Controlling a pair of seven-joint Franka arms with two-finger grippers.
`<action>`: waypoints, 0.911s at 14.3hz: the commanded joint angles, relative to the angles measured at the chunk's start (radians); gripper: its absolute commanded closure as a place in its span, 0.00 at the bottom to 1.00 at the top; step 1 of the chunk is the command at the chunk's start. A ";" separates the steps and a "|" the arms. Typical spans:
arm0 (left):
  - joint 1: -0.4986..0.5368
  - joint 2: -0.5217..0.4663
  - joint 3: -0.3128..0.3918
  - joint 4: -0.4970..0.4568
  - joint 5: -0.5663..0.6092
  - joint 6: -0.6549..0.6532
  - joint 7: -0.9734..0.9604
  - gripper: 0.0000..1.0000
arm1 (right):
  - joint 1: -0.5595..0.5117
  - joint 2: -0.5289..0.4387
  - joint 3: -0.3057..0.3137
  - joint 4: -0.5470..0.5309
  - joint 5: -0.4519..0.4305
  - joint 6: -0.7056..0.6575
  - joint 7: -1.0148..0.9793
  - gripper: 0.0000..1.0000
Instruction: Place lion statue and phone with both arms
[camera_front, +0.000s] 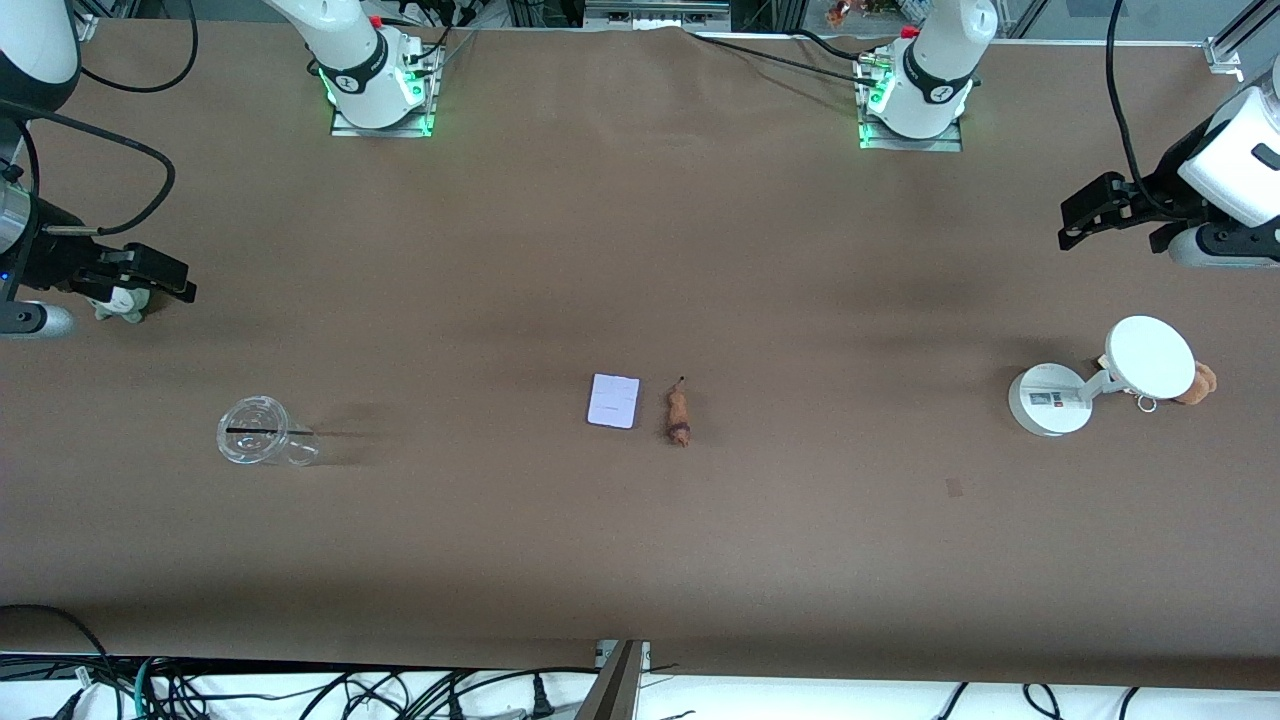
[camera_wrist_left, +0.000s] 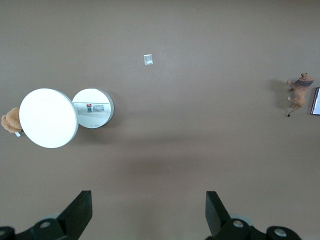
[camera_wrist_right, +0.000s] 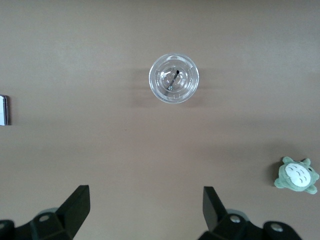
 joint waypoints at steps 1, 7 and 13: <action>-0.010 -0.030 -0.015 -0.022 0.021 -0.017 0.006 0.00 | -0.008 0.005 0.000 0.017 0.020 -0.005 -0.007 0.00; -0.012 -0.020 -0.021 -0.005 0.021 -0.018 0.006 0.00 | -0.010 0.005 0.001 0.017 0.020 -0.005 -0.007 0.00; -0.005 -0.015 -0.020 -0.005 0.021 -0.015 0.006 0.00 | -0.010 0.005 0.000 0.017 0.021 -0.005 -0.007 0.00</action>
